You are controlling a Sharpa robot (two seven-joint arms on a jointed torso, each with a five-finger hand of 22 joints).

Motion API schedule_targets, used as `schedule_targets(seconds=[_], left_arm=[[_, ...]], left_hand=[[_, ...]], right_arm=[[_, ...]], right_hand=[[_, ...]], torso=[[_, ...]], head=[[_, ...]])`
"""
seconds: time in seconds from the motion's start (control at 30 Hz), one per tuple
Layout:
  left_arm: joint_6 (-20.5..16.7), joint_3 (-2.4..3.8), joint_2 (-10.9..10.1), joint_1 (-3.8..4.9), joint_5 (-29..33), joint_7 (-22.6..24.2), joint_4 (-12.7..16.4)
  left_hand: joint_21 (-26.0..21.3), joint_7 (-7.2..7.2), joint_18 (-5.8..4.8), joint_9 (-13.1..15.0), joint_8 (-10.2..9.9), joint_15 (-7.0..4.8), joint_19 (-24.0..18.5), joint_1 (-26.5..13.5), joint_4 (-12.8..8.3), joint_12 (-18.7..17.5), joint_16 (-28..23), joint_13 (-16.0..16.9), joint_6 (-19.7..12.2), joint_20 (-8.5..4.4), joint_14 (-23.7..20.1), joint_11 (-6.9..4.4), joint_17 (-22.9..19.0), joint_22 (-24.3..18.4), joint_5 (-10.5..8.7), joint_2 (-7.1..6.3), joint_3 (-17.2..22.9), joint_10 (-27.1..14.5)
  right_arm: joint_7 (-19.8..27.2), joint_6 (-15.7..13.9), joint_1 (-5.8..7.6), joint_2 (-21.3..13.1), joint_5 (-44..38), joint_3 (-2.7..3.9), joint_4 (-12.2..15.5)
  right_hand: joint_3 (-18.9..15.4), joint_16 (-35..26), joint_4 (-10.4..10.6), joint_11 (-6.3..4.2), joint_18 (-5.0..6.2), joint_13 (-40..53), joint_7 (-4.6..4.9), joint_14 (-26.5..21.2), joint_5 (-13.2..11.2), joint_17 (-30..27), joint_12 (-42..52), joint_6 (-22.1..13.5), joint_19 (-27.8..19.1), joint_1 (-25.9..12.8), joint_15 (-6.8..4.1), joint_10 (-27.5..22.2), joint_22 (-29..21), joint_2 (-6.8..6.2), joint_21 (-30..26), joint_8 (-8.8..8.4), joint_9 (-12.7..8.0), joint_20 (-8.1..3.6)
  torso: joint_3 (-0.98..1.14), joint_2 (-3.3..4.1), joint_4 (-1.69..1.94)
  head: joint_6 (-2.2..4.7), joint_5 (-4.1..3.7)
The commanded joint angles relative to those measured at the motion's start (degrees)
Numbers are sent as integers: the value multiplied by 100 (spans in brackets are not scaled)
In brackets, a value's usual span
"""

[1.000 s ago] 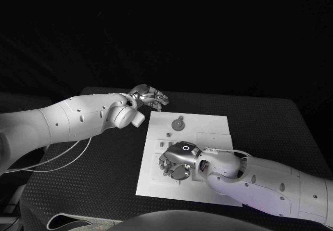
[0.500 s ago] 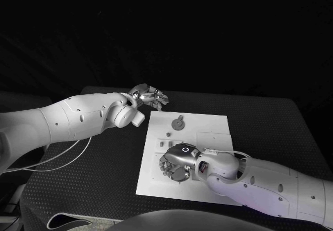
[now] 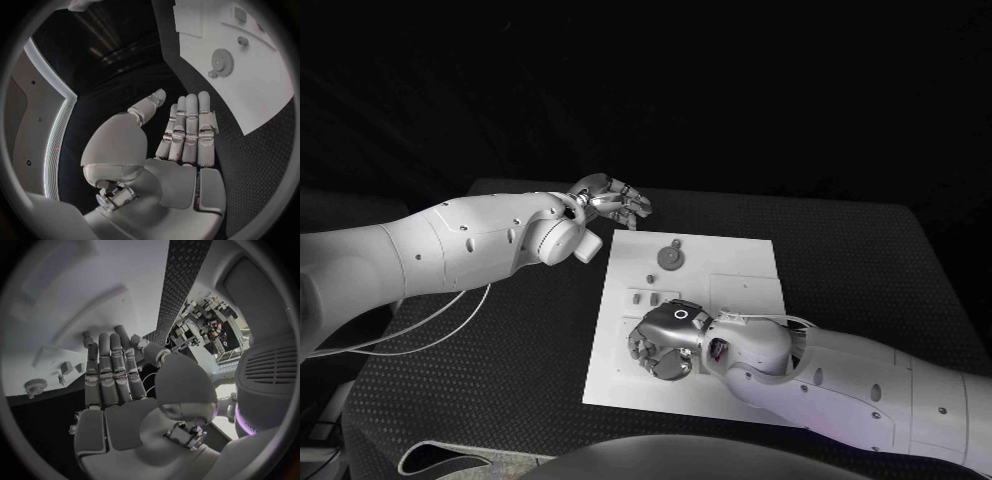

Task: Assemble the parts on the task board

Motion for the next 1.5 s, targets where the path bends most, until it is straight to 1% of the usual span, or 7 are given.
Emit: schedule_targets(seconds=[0.03,0.2,0.47,0.73,0.87,1.37,1.5], left_arm=[[69,5,8,9,36,65,17],[75,5,1,9,36,60,19],[81,5,0,9,36,55,21],[80,5,-1,9,36,51,15],[86,5,4,9,36,53,15],[96,5,0,9,36,47,17],[97,5,-6,9,36,49,14]], left_hand=[[-40,-1,49,-6,20,3,20,-52,19,8,-28,5,-41,0,34,6,7,10,-11,24,-8,-26],[-41,-1,49,-6,21,3,20,-53,19,8,-28,5,-41,0,34,6,7,11,-11,23,-9,-27],[-43,0,49,-8,21,4,20,-55,19,7,-30,6,-43,0,33,6,8,12,-12,22,-11,-28],[-45,1,49,-9,21,4,19,-56,18,6,-31,6,-46,0,31,7,8,13,-12,20,-12,-31],[-46,1,49,-10,20,4,19,-56,17,5,-32,6,-47,0,31,7,9,14,-12,20,-12,-32],[-50,2,49,-12,22,5,19,-56,16,5,-34,7,-50,1,29,8,10,16,-13,22,-13,-35],[-51,2,49,-12,23,5,18,-54,14,5,-35,7,-51,1,29,8,11,17,-13,22,-13,-35]], right_arm=[[65,297,-34,8,6,-37,-28],[69,321,-34,-19,34,-39,-27],[31,111,-34,-25,61,-40,-34],[41,-275,-34,-47,162,-40,-30],[48,-403,-34,-54,190,-39,-18],[136,-731,-34,-97,307,-38,27],[219,-895,-32,-209,468,-35,90]], right_hand=[[-48,-65,8,21,-12,-28,53,-72,3,-15,-63,-54,-86,-46,41,-90,127,-85,-39,-49,-4,1],[-153,-124,21,61,-39,-37,86,-155,3,-26,-116,-127,-165,-114,88,-159,141,-251,-65,-104,-14,8],[-477,-208,-4,117,-79,-52,137,-288,3,-29,-200,-259,-289,-156,154,-287,146,-334,-76,-193,-29,2],[-624,-370,29,240,-175,-95,258,-591,2,-62,-340,-524,-540,-140,298,-550,156,-560,-112,-352,-79,13],[-635,-398,48,269,-204,-100,287,-656,2,-63,-364,-589,-607,-123,330,-608,158,-618,-100,-387,-90,10],[-623,-358,93,238,-208,-62,277,-603,2,-32,-311,-561,-580,-95,305,-552,160,-580,-10,-366,-78,-13],[-637,-365,89,239,-216,-57,282,-620,2,-31,-309,-573,-593,-100,309,-560,158,-623,4,-372,-79,-15]], torso=[[3,-2,-6],[4,-3,-4],[5,-1,-8],[4,-1,-7],[6,-1,-8],[2,-1,-4],[1,-2,-5]], head=[[-6,2],[-10,2],[0,-4],[7,-14],[9,-15],[8,-17],[22,-24]])
